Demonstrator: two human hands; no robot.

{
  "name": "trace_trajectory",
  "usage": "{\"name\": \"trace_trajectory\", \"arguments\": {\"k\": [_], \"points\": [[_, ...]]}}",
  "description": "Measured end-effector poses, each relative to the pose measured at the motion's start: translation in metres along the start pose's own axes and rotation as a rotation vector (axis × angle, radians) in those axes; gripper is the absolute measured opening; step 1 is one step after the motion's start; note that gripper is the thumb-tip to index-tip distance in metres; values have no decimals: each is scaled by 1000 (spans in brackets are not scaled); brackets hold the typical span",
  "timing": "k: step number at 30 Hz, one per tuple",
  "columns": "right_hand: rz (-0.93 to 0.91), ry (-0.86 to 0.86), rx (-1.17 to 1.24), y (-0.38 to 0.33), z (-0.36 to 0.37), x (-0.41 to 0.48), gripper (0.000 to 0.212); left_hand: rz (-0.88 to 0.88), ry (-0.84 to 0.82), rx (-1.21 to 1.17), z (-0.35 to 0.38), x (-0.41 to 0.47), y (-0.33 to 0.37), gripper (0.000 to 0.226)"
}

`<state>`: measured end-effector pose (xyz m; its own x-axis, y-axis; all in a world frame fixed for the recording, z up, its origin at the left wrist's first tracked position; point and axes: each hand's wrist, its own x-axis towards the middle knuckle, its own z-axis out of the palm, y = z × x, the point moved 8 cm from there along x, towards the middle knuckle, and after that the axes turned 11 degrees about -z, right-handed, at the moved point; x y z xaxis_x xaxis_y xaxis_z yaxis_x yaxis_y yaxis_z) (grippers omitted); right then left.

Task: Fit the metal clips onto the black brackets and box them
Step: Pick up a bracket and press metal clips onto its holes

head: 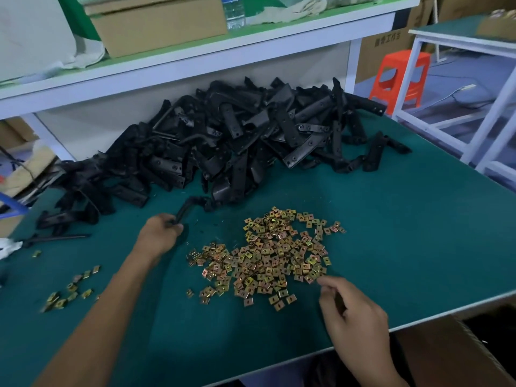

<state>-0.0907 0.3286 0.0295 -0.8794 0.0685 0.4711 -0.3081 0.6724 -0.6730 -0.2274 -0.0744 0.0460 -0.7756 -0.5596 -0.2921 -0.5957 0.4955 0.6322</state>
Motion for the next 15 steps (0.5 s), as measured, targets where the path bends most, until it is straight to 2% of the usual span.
{"name": "trace_trajectory", "arguments": {"k": [1, 4, 6, 9, 12, 15], "points": [[5, -3, 7, 1, 0, 0, 27, 31, 7, -51, -4, -7, 3, 17], [25, -16, 30, 0, 0, 1, 26, 187, 39, -141, -7, -44, 13, 26], [35, -37, 11, -2, 2, 4, 23, 261, 54, -171, -3, -70, 18, 25], [58, -66, -18, -2, 3, 4, 21, 256, 19, -83, 18, -84, 18, 19], [53, -66, -9, -4, 1, 2, 22, 184, -49, 170, 46, -80, 16, 67], [33, -58, -10, -5, 0, 2, 23, 168, -5, 310, 56, -76, 25, 83]]}}
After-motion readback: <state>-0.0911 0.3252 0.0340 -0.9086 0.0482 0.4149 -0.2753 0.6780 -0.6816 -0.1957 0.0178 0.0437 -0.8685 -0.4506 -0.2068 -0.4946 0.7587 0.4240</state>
